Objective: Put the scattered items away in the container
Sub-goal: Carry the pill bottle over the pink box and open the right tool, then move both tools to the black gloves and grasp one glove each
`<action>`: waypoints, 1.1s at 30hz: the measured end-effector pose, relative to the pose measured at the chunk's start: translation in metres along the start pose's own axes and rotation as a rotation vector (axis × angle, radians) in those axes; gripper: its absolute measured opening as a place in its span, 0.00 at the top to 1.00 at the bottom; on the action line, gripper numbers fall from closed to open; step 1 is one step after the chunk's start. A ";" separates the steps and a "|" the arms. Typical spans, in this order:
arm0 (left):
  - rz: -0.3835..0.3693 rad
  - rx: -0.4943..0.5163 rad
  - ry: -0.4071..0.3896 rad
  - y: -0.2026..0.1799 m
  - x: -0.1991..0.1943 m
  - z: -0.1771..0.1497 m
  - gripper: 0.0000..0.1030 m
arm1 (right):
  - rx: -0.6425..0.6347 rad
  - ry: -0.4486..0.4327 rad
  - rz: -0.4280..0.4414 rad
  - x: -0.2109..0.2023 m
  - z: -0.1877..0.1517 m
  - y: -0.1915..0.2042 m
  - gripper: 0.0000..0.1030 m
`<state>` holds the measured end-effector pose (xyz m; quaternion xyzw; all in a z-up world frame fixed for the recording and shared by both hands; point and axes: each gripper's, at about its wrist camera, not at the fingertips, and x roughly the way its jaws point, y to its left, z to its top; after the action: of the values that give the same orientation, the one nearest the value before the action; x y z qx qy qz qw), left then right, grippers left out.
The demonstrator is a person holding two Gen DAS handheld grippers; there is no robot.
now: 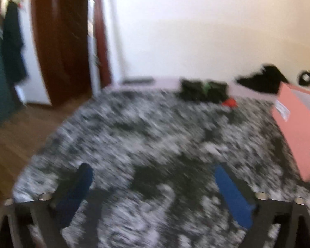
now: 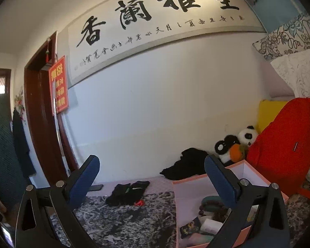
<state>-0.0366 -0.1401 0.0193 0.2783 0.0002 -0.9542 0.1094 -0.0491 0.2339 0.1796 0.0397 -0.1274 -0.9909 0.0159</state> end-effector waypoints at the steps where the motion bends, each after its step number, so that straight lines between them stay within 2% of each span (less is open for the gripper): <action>1: 0.027 -0.001 -0.032 0.002 -0.006 0.002 0.01 | -0.001 -0.002 0.000 -0.001 0.000 0.000 0.00; 4: 0.046 -0.011 -0.068 0.007 -0.013 0.005 0.01 | -0.009 0.000 0.004 -0.002 -0.002 0.002 0.00; 9: 0.086 -0.011 -0.061 0.008 -0.012 0.006 0.01 | -0.045 0.029 0.029 0.002 -0.013 0.015 0.00; 16: 0.160 0.025 -0.117 -0.003 -0.021 0.007 0.01 | -0.118 0.176 0.046 0.014 -0.072 0.045 0.00; 19: 0.124 0.028 -0.121 -0.010 -0.023 0.007 0.01 | -0.156 0.261 0.043 0.021 -0.105 0.057 0.00; 22: 0.071 0.036 -0.107 -0.023 -0.022 0.008 0.01 | -0.201 0.453 0.012 0.034 -0.163 0.055 0.00; 25: 0.027 0.055 -0.094 -0.039 -0.019 0.008 0.01 | -0.177 0.588 -0.004 0.048 -0.190 0.048 0.00; 28: -0.019 0.070 -0.081 -0.056 -0.015 0.009 0.01 | -0.138 0.618 0.001 0.052 -0.193 0.041 0.00; 32: -0.024 0.085 -0.061 -0.076 -0.007 0.009 0.00 | -0.133 0.610 -0.021 0.052 -0.191 0.036 0.00; 33: 0.001 0.099 -0.057 -0.082 -0.004 0.008 0.00 | -0.133 0.613 -0.025 0.053 -0.191 0.035 0.00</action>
<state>-0.0548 -0.0599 0.0234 0.2560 -0.0501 -0.9606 0.0959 -0.0852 0.1498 0.0004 0.3371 -0.0513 -0.9390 0.0442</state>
